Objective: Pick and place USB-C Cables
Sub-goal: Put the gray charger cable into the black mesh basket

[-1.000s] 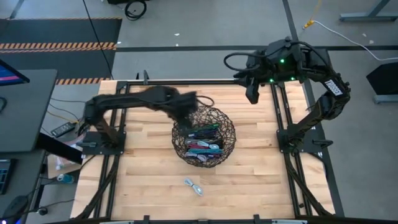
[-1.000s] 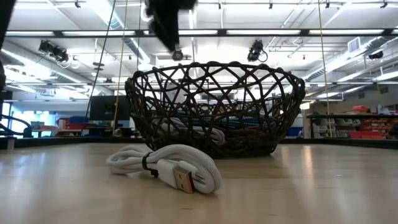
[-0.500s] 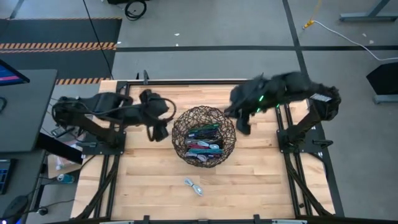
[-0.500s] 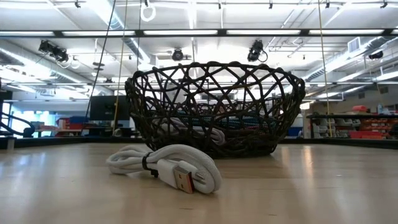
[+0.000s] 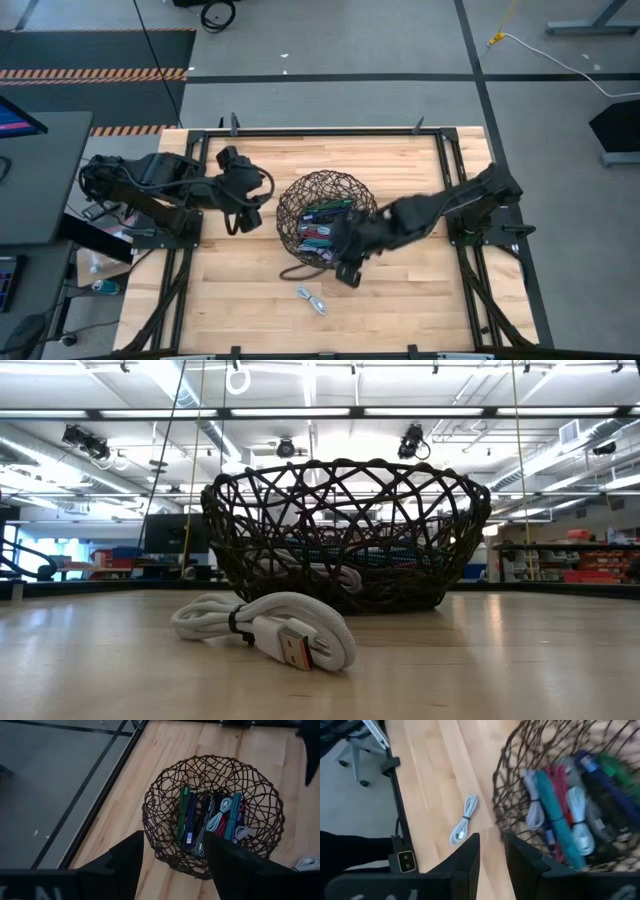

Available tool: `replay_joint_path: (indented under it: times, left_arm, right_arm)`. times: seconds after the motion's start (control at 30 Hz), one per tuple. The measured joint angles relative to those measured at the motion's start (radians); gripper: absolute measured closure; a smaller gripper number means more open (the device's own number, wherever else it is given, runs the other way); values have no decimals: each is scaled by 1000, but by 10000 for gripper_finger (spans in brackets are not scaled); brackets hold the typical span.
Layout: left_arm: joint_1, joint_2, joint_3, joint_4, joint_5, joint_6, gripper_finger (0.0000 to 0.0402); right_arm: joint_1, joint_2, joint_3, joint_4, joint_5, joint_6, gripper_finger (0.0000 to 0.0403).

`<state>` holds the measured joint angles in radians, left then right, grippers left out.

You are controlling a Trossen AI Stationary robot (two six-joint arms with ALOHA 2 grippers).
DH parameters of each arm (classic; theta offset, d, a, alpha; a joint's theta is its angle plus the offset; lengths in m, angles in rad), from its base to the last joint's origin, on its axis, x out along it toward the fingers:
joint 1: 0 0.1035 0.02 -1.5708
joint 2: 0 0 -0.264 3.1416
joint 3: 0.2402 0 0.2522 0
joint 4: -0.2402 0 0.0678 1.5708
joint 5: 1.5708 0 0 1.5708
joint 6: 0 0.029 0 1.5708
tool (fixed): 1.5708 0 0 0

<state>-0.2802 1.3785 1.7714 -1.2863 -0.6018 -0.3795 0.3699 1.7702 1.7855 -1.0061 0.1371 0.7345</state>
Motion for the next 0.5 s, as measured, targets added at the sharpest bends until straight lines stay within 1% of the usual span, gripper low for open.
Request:
replay_joint_path:
  times: [0.23, 0.33, 0.5]
  left_arm:
    - [0, 0, 0, -33, 0, 7, 191]
    - [0, 0, 0, -36, 2, 25, 191]
    - [0, 0, 0, -36, 3, 75, 191]
  right_arm:
    - [48, 122, 0, 25, -4, 181, 306]
    - [66, 164, 0, 86, -7, 244, 306]
    - [86, 230, 0, 242, -8, 322, 306]
